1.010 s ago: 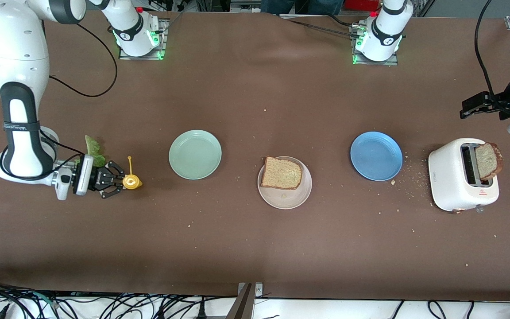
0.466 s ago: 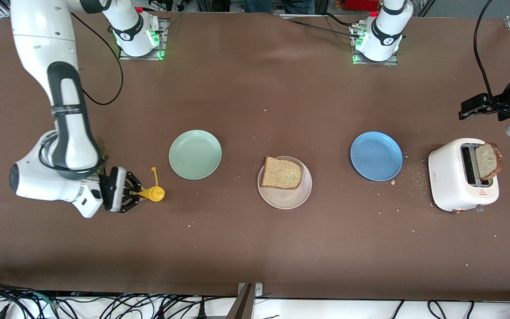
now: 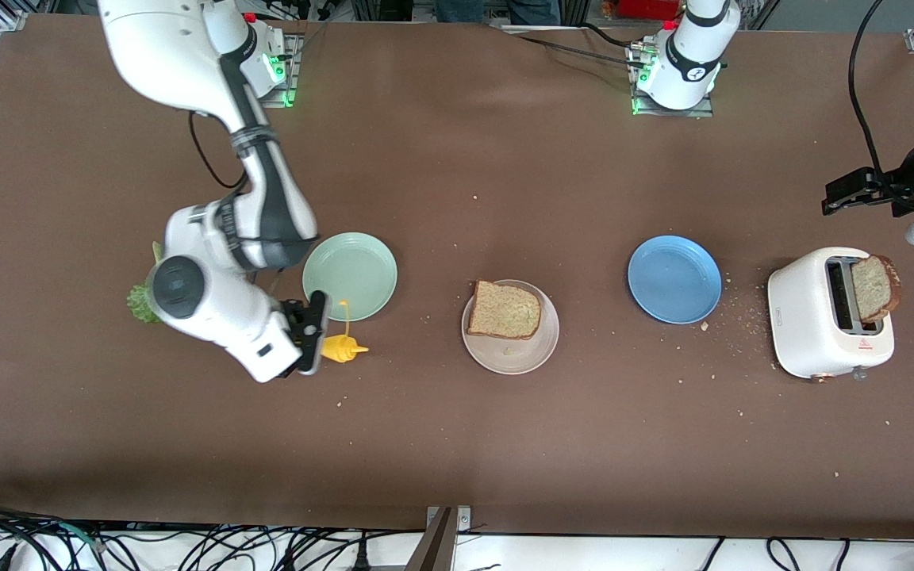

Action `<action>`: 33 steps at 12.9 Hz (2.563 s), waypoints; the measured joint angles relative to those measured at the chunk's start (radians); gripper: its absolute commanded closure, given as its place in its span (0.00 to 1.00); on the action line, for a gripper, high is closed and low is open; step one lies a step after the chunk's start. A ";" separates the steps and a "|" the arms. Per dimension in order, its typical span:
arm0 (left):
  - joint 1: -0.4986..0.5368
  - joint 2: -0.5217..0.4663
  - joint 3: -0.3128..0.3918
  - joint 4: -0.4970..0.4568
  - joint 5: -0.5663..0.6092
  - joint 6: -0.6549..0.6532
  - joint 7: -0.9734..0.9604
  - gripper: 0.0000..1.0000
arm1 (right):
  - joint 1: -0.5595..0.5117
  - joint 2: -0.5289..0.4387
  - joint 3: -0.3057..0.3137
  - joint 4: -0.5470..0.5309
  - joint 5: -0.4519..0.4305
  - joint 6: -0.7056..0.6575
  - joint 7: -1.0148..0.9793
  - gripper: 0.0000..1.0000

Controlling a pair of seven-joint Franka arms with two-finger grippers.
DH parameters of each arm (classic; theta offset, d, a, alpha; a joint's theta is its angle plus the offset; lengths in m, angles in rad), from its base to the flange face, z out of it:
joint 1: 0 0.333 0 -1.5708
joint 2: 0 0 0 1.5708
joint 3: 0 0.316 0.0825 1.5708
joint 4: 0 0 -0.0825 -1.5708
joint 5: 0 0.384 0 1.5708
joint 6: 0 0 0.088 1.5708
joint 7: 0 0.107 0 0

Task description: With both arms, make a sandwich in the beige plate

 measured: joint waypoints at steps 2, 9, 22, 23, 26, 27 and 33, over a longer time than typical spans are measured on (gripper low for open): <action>0.000 0.001 0.000 -0.001 0.000 0.000 0.000 0.00 | 0.078 0.001 0.001 0.009 -0.157 0.002 0.177 1.00; 0.000 0.003 0.000 -0.002 0.000 0.000 0.000 0.00 | 0.324 0.051 0.002 0.009 -0.595 -0.016 0.680 1.00; 0.000 0.004 0.000 -0.003 0.000 0.000 0.000 0.00 | 0.522 0.187 -0.007 0.026 -0.864 -0.094 0.952 1.00; 0.000 0.004 0.000 -0.003 0.000 0.000 0.000 0.00 | 0.522 0.187 -0.010 0.035 -0.864 -0.095 0.952 1.00; 0.000 0.004 0.000 -0.003 0.000 0.001 0.000 0.00 | 0.515 0.183 -0.039 0.070 -0.848 -0.109 0.922 1.00; 0.000 0.004 0.000 -0.003 0.000 0.001 0.000 0.00 | 0.500 0.174 -0.049 0.086 -0.813 -0.115 0.883 1.00; 0.000 0.004 0.000 -0.003 0.000 0.003 0.000 0.00 | 0.224 -0.019 -0.066 0.122 -0.424 -0.127 0.490 1.00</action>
